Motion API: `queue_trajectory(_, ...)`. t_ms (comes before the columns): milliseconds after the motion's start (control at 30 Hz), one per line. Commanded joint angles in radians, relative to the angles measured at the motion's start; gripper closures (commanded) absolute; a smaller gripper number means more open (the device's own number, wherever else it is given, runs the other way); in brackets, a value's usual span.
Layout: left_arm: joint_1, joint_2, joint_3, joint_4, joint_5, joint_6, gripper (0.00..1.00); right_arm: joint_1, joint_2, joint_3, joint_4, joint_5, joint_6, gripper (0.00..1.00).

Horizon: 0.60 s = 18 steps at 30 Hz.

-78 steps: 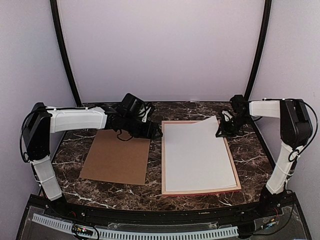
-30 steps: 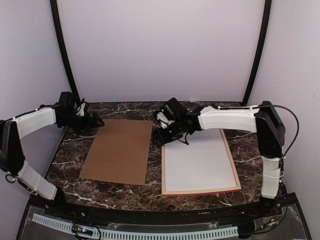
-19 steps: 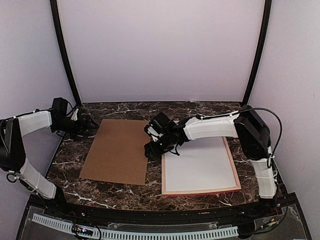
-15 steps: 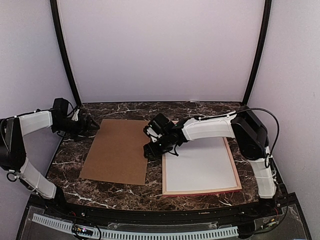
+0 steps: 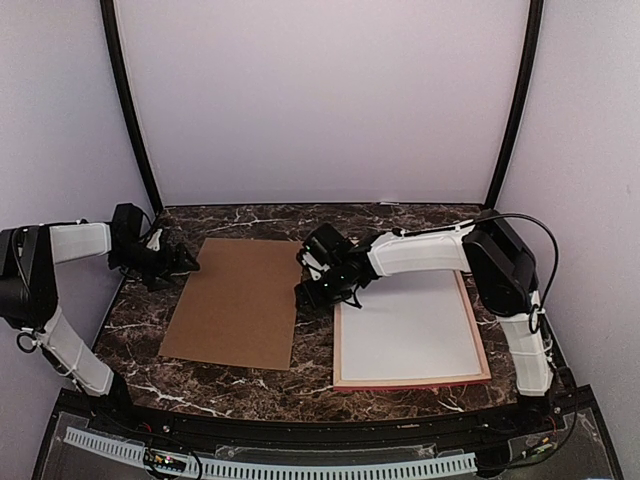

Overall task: Put the photo into the frame
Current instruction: Move the frame body to the center of the board.

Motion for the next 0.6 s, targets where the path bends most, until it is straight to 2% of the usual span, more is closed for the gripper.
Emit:
queue_trajectory(0,0.004,0.015,-0.004,-0.031,-0.016,0.012,0.01,0.001,-0.038,-0.022,0.038,-0.058,0.004,0.25)
queue_trajectory(133,0.003,0.026,0.005,-0.042,-0.069,0.016,0.02,0.009,-0.028,-0.018,0.089,-0.111,0.031,0.25)
queue_trajectory(567,0.004,0.119,0.069,-0.075,-0.103,0.033,0.02,0.021,-0.008,-0.07,0.229,-0.174,0.111,0.23)
